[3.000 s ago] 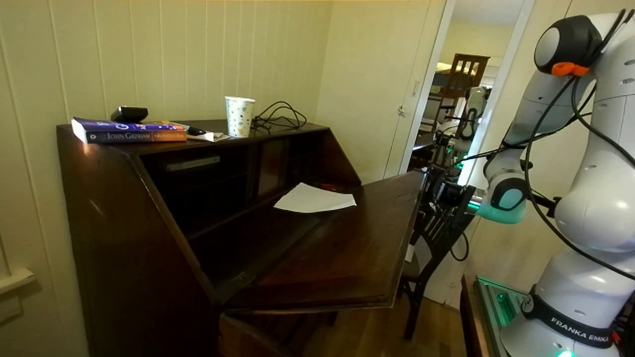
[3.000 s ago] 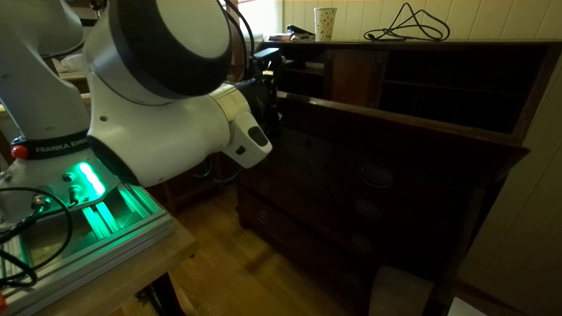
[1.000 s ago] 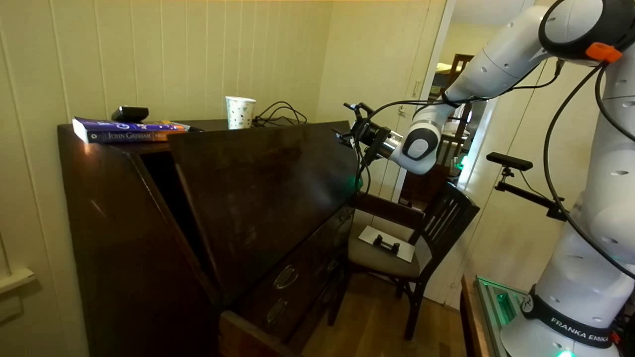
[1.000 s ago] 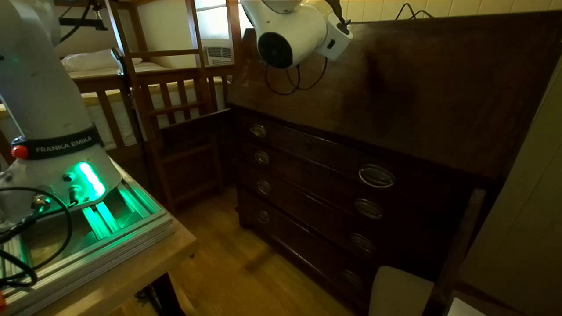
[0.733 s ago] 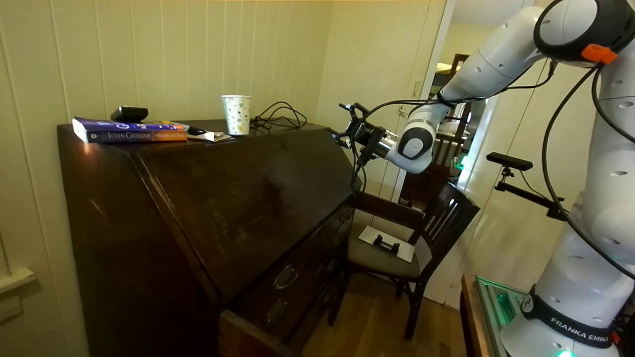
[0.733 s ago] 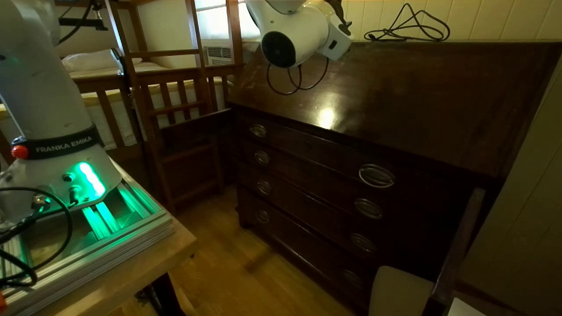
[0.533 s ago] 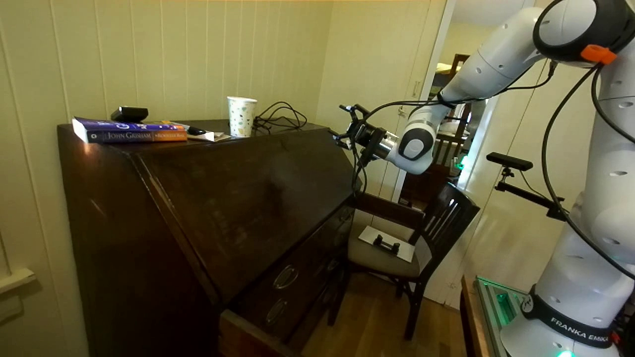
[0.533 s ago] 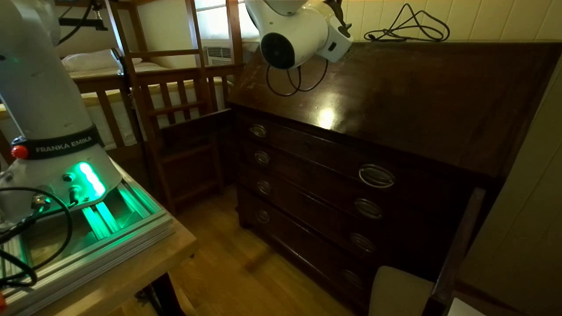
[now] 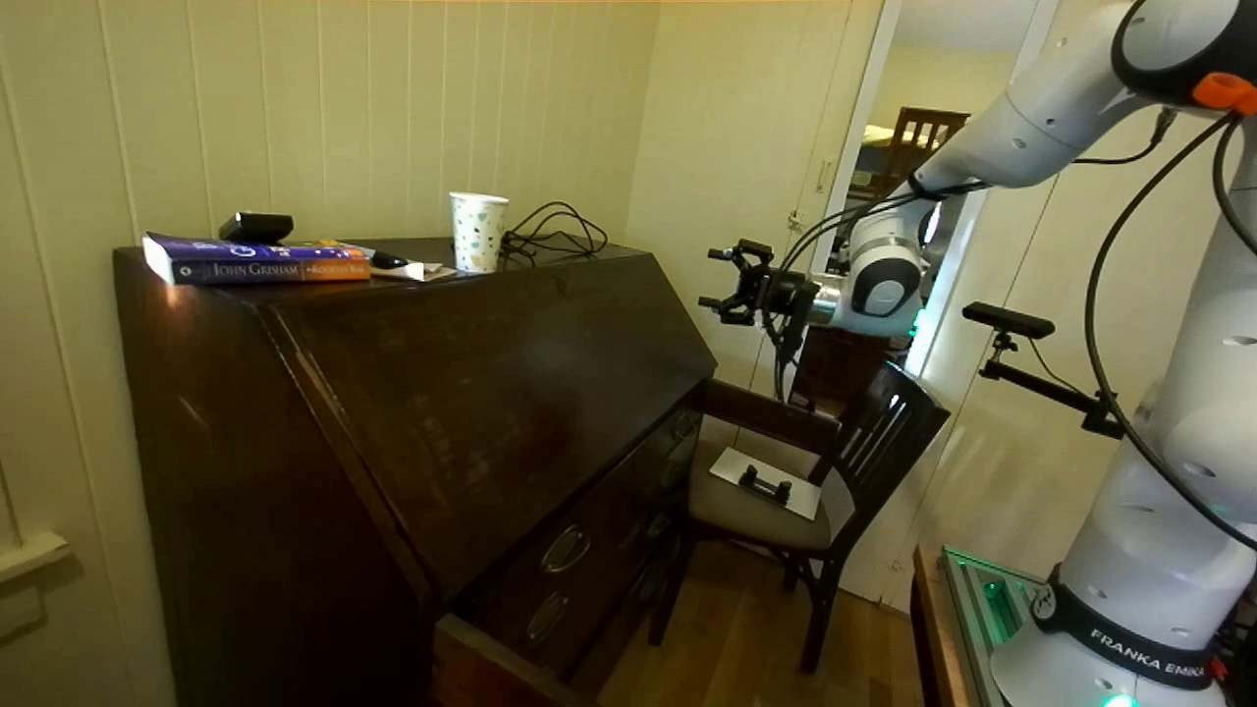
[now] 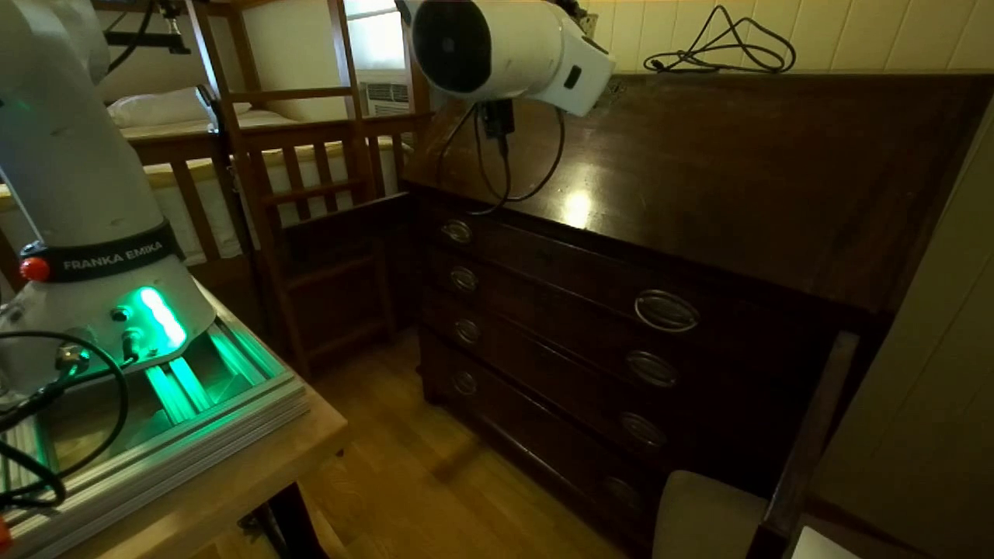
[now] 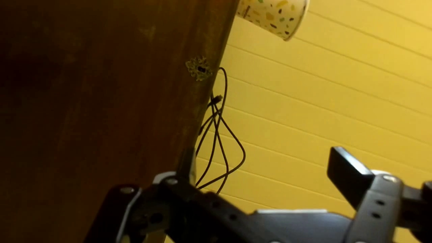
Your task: Close the cabinet
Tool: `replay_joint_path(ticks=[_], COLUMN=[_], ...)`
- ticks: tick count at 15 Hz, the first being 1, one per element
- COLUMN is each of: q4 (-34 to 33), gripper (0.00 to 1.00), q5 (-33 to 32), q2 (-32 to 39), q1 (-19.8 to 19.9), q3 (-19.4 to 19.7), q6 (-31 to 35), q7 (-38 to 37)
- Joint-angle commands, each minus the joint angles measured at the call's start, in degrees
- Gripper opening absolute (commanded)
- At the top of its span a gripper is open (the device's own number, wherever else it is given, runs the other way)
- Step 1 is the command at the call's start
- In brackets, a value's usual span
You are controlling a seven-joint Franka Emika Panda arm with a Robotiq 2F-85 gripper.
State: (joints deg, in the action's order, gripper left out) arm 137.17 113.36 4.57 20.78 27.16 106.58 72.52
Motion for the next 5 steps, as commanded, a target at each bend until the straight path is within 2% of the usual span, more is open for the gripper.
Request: replay_joint_path(ticks=[1,3,4,5], q4=[7.9,10.1,10.9,6.9], gripper=[1.0,1.0,1.0,1.0], q5=[-15.9,-25.3,-30.0,-23.2], q2=[-13.8,-19.8,-22.0,-14.6], q1=[2.9,5.1,6.3,5.4], q3=[1.3,0.2,-0.1,0.2], q6=[7.3,11.3,10.7,8.1], q7=[3.0,1.8,1.2,1.5])
